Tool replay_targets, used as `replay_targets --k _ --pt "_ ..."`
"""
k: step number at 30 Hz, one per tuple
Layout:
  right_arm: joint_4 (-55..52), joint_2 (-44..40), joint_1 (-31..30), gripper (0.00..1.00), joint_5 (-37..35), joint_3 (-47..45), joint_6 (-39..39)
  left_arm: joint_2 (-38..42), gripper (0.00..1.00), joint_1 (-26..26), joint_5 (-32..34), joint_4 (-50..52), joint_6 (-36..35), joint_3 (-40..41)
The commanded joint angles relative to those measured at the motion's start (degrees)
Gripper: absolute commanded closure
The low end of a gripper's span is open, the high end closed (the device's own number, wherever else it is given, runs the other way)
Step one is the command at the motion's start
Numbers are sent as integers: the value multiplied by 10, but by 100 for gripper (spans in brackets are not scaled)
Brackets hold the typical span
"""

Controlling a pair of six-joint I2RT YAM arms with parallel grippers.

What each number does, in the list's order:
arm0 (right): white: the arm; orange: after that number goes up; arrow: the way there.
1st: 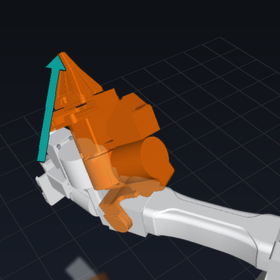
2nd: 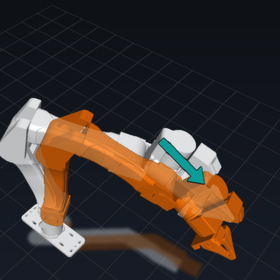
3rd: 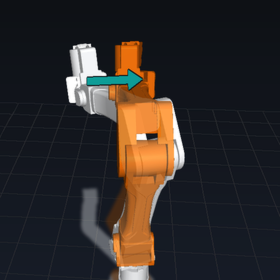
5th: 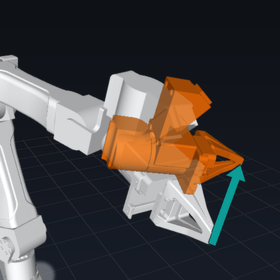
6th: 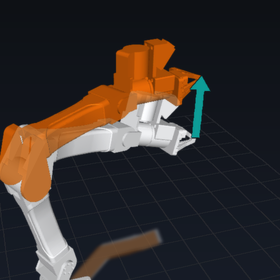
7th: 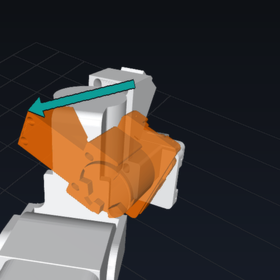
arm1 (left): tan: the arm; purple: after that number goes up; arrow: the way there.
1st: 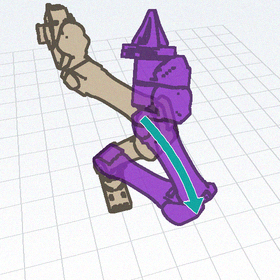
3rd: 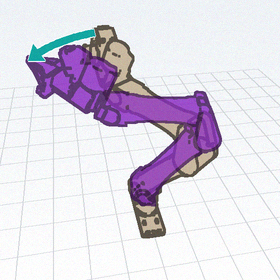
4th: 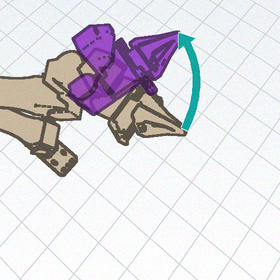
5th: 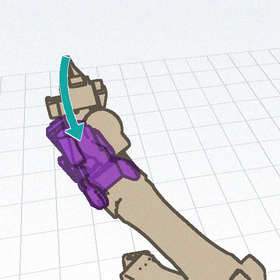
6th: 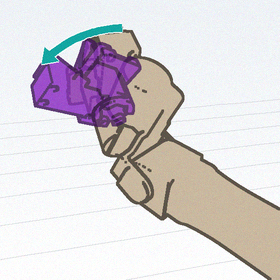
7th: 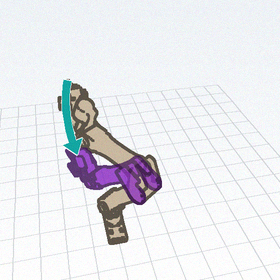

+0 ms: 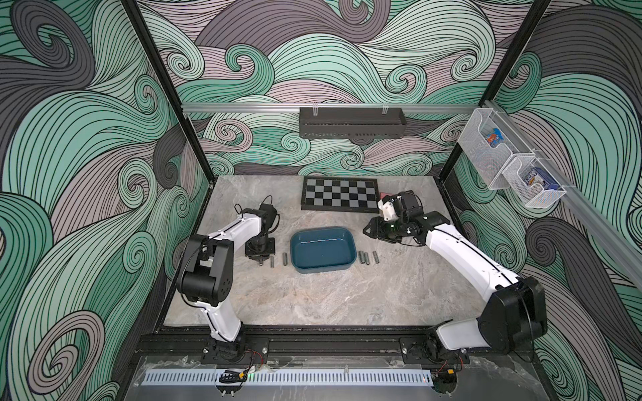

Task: Take out the socket from the storage box
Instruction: Place the socket head at the center of the board.

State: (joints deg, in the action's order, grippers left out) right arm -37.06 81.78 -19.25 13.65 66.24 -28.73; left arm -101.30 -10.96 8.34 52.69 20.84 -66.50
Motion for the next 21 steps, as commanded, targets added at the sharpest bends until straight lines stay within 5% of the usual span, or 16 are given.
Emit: replay_targets --k 1,7,21 --pt "9 -15 2 46 8 -2 -2 -14 100 9 -13 -8 -8 -17" --pt "12 -21 3 46 4 -6 -5 -39 100 18 -16 -17 -12 -15" --pt "12 -22 2 46 -3 -15 -1 -66 60 32 -40 -20 -24 -21"
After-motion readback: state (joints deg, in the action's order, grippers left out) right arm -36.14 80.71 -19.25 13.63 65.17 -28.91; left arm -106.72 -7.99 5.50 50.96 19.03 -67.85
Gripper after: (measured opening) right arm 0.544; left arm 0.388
